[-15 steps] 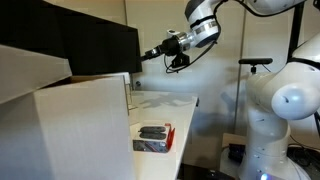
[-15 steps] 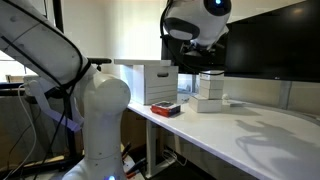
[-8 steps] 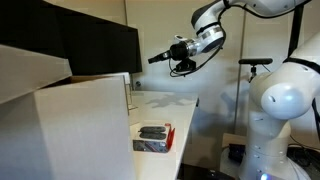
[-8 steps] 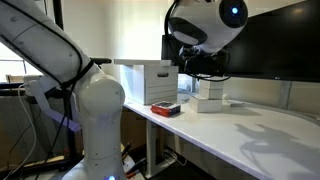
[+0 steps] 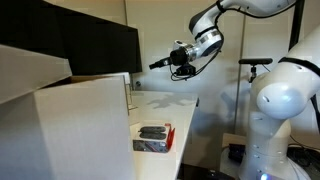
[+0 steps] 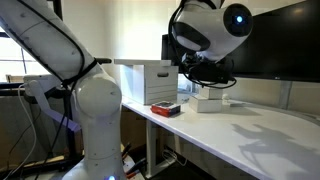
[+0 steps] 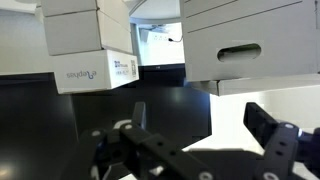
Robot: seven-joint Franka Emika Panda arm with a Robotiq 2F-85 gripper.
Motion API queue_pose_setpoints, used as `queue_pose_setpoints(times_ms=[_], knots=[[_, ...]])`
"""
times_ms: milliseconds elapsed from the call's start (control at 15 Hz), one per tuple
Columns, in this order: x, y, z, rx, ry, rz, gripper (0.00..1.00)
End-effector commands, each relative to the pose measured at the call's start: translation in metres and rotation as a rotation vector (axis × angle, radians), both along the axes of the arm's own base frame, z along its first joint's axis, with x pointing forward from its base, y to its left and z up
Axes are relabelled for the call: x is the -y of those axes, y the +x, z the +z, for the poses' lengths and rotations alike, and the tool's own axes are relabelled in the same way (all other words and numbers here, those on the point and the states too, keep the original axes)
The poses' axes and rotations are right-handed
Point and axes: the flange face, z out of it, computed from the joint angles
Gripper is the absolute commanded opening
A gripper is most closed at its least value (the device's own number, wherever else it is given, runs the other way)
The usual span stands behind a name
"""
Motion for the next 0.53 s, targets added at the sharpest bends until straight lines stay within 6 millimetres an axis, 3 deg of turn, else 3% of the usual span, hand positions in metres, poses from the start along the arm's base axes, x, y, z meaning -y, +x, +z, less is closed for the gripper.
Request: queue_pose_setpoints(times_ms=[0, 267, 467], knots=[[0.000, 0.000, 0.000, -0.001, 0.001, 0.001, 1.00], [0.000, 0.001, 0.000, 0.000, 0.000, 0.001, 1.00], [0.000, 0.004, -0.010, 0.031, -0.011, -0.003, 1.00]])
